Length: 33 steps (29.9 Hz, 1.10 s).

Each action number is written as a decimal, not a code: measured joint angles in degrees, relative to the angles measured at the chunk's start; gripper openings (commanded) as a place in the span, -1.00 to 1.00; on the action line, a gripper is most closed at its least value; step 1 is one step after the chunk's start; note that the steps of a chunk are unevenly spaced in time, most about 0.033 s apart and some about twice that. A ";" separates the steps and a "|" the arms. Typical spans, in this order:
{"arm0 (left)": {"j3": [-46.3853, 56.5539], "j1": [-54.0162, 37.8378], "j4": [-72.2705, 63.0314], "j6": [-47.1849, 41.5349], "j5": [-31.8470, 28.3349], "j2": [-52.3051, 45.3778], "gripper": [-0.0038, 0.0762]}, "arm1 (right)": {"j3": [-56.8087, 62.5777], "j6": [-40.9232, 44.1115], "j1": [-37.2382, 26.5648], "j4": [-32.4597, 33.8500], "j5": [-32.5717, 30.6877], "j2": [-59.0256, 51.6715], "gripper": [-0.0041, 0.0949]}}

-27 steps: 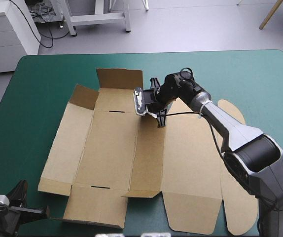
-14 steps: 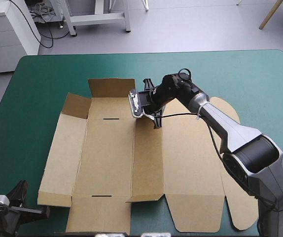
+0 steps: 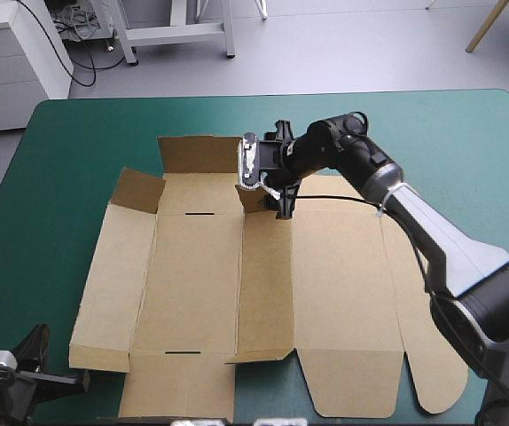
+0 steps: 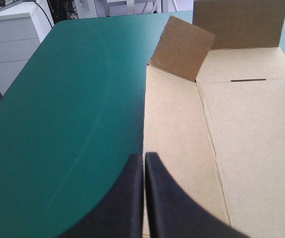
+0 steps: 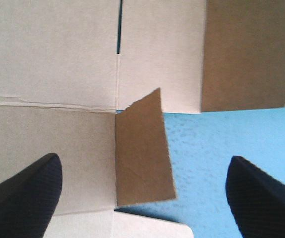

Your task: Fold the box

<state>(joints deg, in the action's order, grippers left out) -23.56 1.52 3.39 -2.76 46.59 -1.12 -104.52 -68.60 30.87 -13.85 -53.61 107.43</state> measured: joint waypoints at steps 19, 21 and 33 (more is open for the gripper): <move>0.00 0.00 0.00 0.00 0.00 0.00 0.56 | -0.05 43.33 0.00 18.84 -4.22 -10.62 -0.95; 0.00 0.00 0.00 0.00 0.00 0.00 0.55 | 0.30 48.71 0.00 21.83 -4.22 -11.00 -0.95; -5.84 0.00 3.29 0.00 0.00 7.43 0.55 | 24.97 73.33 0.00 28.57 1.75 -30.26 -0.95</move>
<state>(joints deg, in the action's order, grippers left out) -29.40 1.52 6.68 -2.76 46.59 6.31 -79.55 4.72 30.87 14.72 -51.86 77.18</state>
